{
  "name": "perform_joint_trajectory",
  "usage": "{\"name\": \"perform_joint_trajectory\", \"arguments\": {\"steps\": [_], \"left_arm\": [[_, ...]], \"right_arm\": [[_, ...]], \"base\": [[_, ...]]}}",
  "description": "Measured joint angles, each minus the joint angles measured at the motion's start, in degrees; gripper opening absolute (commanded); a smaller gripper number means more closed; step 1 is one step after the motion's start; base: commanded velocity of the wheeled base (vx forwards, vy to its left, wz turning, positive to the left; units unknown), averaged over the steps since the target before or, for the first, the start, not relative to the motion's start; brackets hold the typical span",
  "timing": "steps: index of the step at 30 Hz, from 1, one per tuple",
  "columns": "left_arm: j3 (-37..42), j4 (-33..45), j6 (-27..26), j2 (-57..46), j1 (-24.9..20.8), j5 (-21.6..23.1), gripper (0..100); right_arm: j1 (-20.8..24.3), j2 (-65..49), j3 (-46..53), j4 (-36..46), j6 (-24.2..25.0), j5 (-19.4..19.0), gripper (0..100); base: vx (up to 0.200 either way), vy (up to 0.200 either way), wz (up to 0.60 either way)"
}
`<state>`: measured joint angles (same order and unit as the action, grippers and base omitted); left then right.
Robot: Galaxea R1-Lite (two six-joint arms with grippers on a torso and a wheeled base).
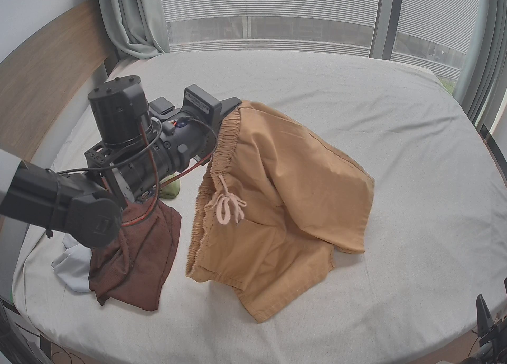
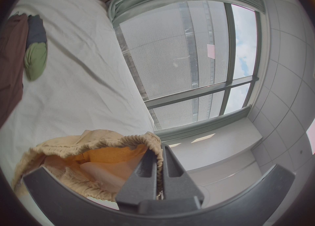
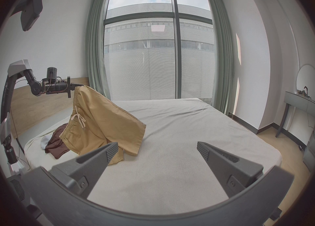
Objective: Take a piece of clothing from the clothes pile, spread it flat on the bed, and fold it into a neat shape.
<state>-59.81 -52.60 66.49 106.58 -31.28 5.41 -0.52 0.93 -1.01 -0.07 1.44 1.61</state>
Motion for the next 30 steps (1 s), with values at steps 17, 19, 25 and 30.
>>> {"name": "perform_joint_trajectory", "arguments": {"steps": [17,19,25,30], "left_arm": [[18.9,-12.8,-17.0,-2.3,2.9,5.2,0],[21.9,-15.9,-19.4,-2.3,3.6,5.9,0],[28.2,-25.4,-24.9,-1.6,6.2,7.2,0],[32.5,-33.2,-29.9,0.2,7.2,8.0,0]], "right_arm": [[0.0,0.0,0.0,0.0,-0.1,0.0,100],[0.0,0.0,0.0,0.0,-0.2,0.0,100],[0.0,0.0,0.0,0.0,-0.3,-0.1,100],[0.0,0.0,0.0,0.0,-0.4,-0.2,100]], "base": [[0.000,0.000,0.00],[0.000,0.000,0.00],[0.000,0.000,0.00],[0.000,0.000,0.00]]}}
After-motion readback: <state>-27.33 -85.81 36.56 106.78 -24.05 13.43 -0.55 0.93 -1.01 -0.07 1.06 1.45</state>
